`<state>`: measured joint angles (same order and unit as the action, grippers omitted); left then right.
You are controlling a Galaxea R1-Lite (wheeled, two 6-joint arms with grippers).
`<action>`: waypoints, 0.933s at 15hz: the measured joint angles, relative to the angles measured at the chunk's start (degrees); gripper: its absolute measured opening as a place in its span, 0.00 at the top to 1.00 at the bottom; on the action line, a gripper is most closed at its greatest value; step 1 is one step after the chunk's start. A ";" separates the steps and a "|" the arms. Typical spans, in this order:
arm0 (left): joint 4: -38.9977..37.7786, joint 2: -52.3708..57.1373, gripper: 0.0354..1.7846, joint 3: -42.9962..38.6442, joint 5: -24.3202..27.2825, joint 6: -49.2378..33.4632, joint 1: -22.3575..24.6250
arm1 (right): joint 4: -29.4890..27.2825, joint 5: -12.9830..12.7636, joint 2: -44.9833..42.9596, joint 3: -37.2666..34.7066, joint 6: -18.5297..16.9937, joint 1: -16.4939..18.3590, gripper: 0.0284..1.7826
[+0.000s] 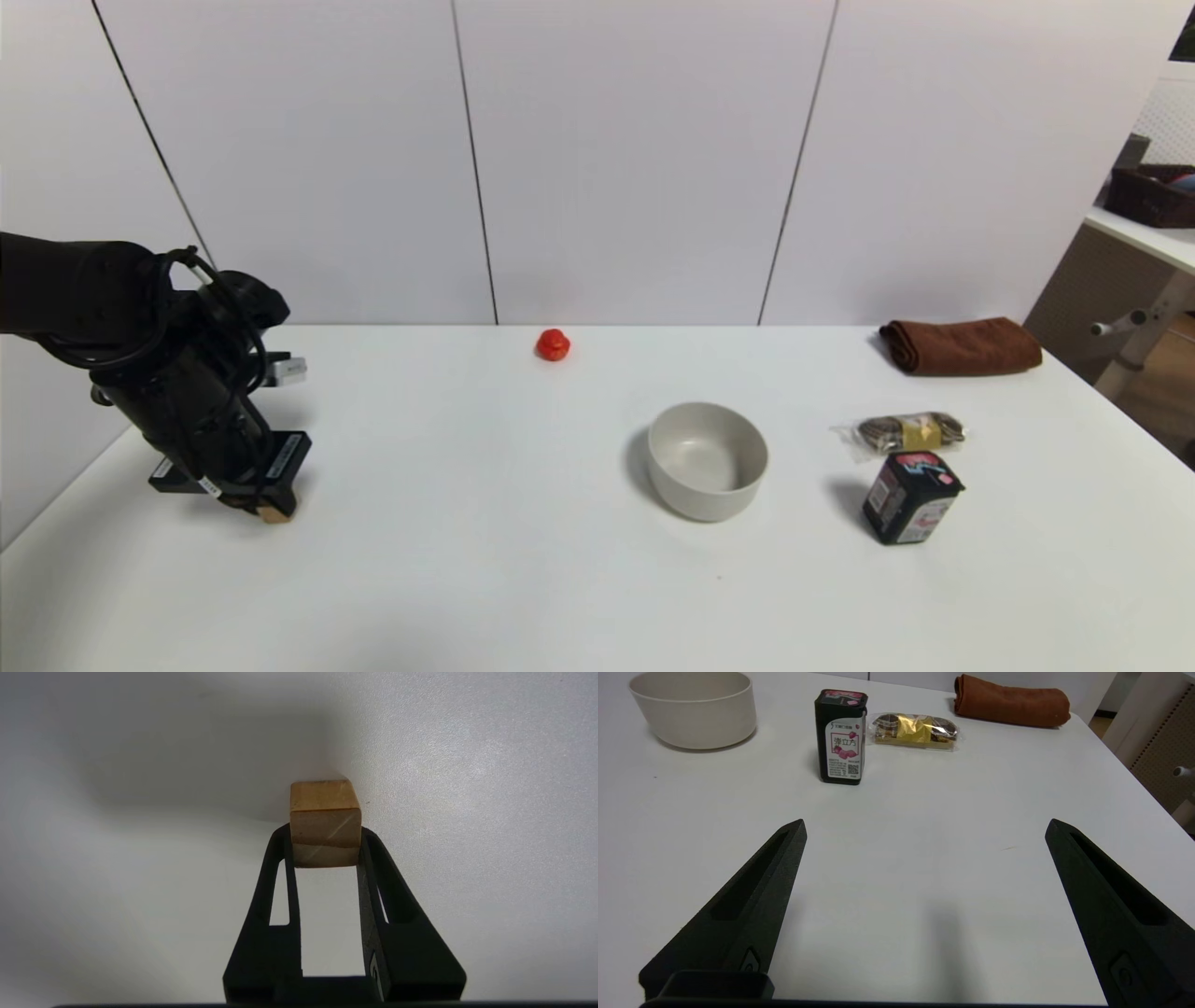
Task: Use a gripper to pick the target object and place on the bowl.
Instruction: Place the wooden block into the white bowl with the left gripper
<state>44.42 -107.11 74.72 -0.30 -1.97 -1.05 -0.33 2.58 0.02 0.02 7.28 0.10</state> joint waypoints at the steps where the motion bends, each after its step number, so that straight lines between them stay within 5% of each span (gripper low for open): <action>1: -0.11 0.16 0.81 0.01 0.00 0.00 0.00 | 0.00 0.02 0.00 0.00 0.00 0.00 0.01; 7: -0.11 4.90 0.81 5.94 0.40 0.24 -4.22 | -0.05 0.02 0.00 0.00 0.02 0.00 0.01; 14: -2.08 3.89 0.81 19.05 4.22 0.55 -20.27 | -0.02 0.02 0.00 0.00 0.07 0.00 0.01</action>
<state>42.34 -103.22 93.77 3.91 -1.43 -21.32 -0.35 2.61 0.02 0.02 7.35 0.10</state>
